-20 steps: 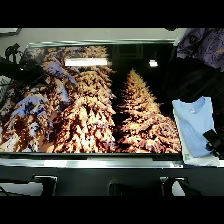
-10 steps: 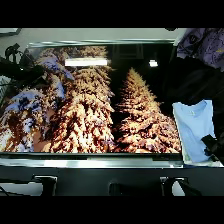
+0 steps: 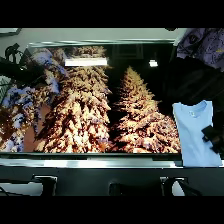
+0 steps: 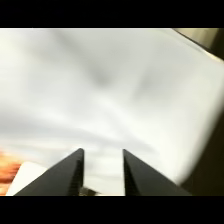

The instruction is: Fold the clothes and pants, and hang the long-sleeved shirts on hangers.

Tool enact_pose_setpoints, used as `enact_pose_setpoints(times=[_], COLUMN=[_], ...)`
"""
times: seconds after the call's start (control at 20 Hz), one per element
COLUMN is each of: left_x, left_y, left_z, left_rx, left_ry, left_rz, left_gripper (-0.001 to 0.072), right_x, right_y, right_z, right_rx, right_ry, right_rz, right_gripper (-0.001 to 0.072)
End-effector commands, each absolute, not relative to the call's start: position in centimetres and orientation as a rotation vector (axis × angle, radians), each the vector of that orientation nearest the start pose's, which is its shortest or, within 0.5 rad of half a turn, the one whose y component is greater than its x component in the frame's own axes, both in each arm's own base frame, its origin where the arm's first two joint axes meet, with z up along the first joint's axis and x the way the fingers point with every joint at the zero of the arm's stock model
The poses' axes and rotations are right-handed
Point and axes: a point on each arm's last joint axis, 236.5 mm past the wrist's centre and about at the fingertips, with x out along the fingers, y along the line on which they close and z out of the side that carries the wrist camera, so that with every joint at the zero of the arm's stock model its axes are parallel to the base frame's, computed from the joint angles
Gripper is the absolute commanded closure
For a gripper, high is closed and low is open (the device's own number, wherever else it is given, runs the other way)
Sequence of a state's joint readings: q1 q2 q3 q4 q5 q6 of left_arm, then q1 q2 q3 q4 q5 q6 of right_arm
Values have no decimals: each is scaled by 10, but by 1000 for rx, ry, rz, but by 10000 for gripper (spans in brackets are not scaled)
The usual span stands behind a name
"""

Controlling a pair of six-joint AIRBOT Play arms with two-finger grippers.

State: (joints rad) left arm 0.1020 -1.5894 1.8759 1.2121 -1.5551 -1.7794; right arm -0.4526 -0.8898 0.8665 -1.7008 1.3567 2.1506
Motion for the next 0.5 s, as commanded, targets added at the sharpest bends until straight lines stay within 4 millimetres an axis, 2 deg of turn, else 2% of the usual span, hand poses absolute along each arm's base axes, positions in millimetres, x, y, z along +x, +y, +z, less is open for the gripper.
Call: enact_pose_setpoints(times=[0.0,0.1,0.2,0.35,0.45], left_x=[463,475,475,463,458], left_y=[-38,-46,-64,-71,-77], left_z=[131,156,184,203,207], left_rx=[-422,-359,-257,-60,-9], left_ry=[1200,1076,977,924,910], left_rz=[-123,-158,-217,-185,-179], left_gripper=[691,692,693,694,694], right_x=[333,366,378,368,356], right_y=[-90,-38,25,106,151], right_z=[87,110,114,91,78], right_rx=[637,475,319,180,122], right_ry=[884,812,805,894,934], right_rz=[-402,-191,0,199,304], right_gripper=[527,682,680,680,680])
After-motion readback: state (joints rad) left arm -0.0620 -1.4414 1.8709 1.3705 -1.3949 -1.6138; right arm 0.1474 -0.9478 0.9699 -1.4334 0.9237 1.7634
